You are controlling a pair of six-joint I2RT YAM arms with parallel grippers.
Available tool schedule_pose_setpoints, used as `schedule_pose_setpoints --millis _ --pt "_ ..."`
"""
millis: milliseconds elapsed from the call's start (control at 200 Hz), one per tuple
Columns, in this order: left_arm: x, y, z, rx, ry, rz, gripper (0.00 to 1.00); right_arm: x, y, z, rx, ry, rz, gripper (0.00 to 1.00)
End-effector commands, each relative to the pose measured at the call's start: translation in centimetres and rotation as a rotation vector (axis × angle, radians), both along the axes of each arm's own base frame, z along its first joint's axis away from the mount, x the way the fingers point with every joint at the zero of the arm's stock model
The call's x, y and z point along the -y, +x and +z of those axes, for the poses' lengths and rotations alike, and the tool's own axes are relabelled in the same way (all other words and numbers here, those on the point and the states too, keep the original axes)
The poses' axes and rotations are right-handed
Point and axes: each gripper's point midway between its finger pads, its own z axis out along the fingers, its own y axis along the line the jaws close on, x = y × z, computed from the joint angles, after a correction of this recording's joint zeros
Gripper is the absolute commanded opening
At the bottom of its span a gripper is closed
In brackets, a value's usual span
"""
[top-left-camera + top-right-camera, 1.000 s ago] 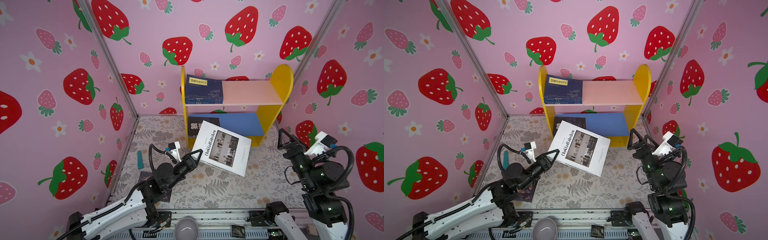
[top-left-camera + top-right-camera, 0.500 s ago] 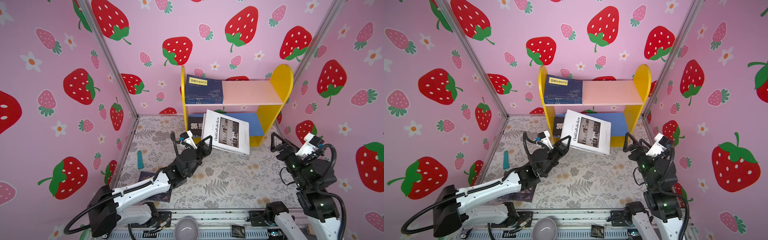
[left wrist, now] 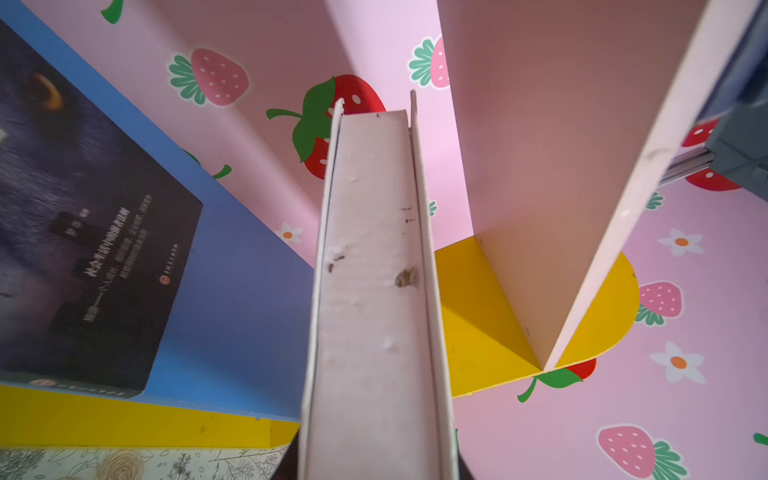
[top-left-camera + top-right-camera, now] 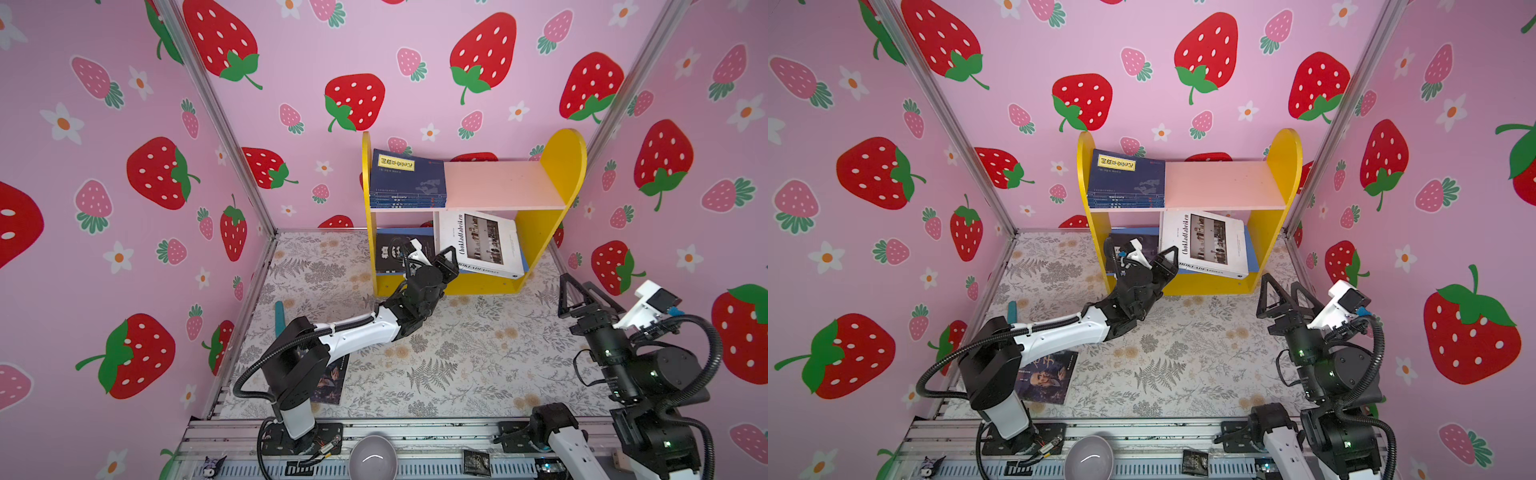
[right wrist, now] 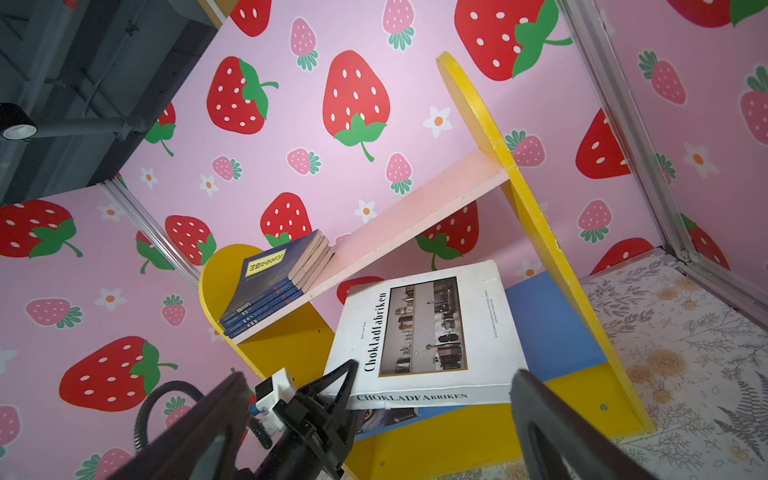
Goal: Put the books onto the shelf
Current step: 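Push the white book deeper onto the lower shelf with the left gripper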
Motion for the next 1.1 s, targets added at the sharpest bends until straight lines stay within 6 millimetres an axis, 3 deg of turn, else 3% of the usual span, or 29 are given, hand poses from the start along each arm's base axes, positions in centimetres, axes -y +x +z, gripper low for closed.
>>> schedule_pose_setpoints --millis 0,300,450,695,1095 --pt "0.4 1.0 4.0 0.073 -0.108 0.039 0.16 0.5 -0.8 0.8 0.027 -0.018 -0.022 1.0" --pt "3.6 4.0 1.1 0.013 -0.094 0.027 0.16 1.1 -1.0 1.8 0.043 -0.063 -0.061 1.0" --pt "4.7 5.0 -0.2 -0.011 -0.098 0.028 0.17 1.1 -0.9 1.3 0.021 -0.082 -0.066 1.0" --pt "5.8 6.2 -2.4 -0.042 -0.133 0.044 0.17 1.2 -0.6 1.1 0.014 -0.1 -0.079 1.0" --pt "6.7 7.7 -3.8 -0.078 -0.154 0.033 0.17 1.3 -0.1 0.6 -0.005 -0.108 -0.094 1.0"
